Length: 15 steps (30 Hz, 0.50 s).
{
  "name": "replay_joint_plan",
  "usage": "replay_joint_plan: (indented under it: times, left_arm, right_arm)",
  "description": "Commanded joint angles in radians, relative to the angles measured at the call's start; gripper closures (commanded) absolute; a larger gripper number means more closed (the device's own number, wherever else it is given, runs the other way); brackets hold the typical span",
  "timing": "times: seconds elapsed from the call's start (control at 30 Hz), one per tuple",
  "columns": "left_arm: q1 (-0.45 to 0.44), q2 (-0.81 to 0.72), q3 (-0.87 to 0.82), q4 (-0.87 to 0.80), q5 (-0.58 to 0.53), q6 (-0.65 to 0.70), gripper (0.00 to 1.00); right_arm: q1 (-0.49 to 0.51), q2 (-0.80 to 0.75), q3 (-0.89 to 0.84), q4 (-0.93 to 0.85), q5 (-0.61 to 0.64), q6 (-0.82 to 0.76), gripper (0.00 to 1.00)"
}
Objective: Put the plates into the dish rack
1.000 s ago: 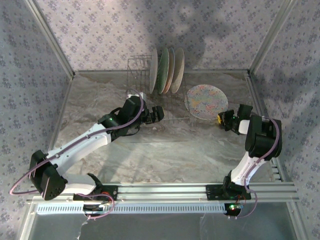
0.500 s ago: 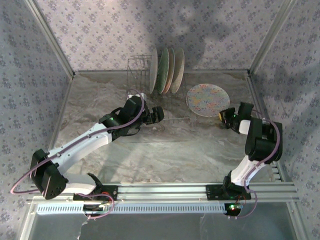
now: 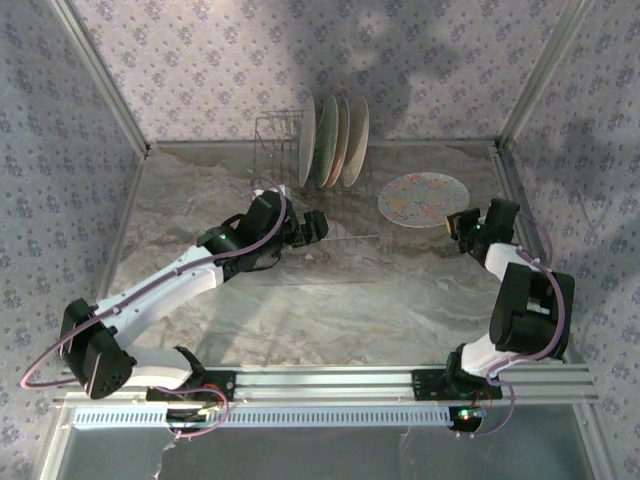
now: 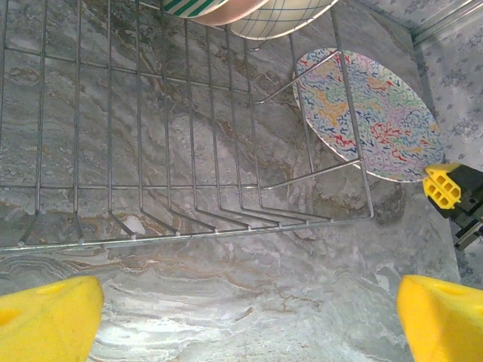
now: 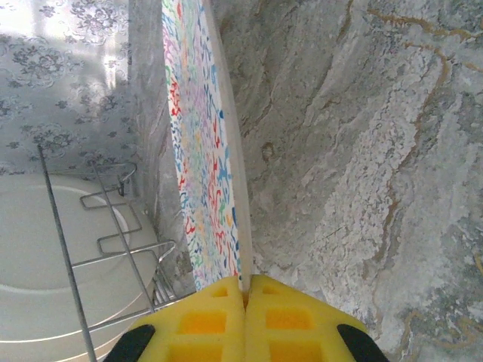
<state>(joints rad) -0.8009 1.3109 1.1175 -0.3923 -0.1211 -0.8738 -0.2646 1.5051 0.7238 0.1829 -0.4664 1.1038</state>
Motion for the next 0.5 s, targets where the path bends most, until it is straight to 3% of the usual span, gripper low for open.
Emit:
replay_joint_plan:
  times: [0.0, 0.47]
  left_arm:
    - [-0.008, -0.024, 0.033, -0.010, -0.012, -0.015, 0.01]
    - [-0.009, -0.024, 0.022, -0.014, -0.031, -0.016, 0.01]
  right_arm:
    - [-0.008, -0.049, 0.037, -0.003, -0.005, 0.009, 1.00]
    - [-0.018, -0.079, 0.012, 0.118, -0.039, 0.056, 1.00]
